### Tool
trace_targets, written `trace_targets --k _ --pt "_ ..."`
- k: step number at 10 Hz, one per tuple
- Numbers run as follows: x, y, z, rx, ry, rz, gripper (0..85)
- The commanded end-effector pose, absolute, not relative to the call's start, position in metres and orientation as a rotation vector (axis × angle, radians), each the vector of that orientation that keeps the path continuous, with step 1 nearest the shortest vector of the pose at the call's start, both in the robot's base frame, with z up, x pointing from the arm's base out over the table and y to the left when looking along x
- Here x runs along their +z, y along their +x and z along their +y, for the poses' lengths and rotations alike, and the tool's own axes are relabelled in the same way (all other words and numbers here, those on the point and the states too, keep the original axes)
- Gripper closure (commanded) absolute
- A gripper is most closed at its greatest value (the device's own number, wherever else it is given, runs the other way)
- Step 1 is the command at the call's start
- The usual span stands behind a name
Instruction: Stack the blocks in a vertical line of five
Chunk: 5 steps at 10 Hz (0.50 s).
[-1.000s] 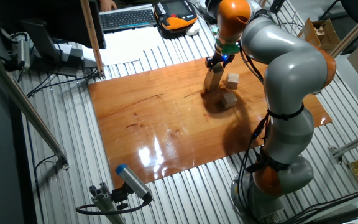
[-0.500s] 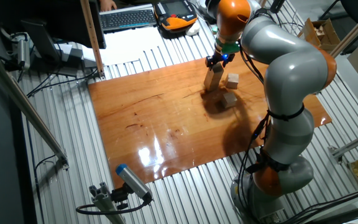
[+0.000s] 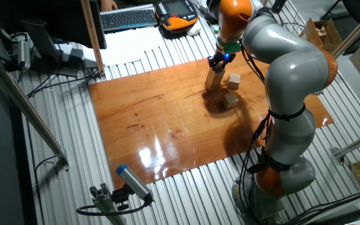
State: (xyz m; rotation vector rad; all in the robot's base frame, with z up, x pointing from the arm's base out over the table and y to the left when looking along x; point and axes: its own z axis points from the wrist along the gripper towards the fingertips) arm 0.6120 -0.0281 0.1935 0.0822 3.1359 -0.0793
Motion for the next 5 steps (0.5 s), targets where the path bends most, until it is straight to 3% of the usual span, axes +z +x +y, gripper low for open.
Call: trace_targets --k 1,5 --pt "0.1936 0.6120 -0.0278 -0.096 0.091 3.136 17.0" --pt "0.1939 0.6116 -0.0269 -0.097 0.134 3.107 17.0"
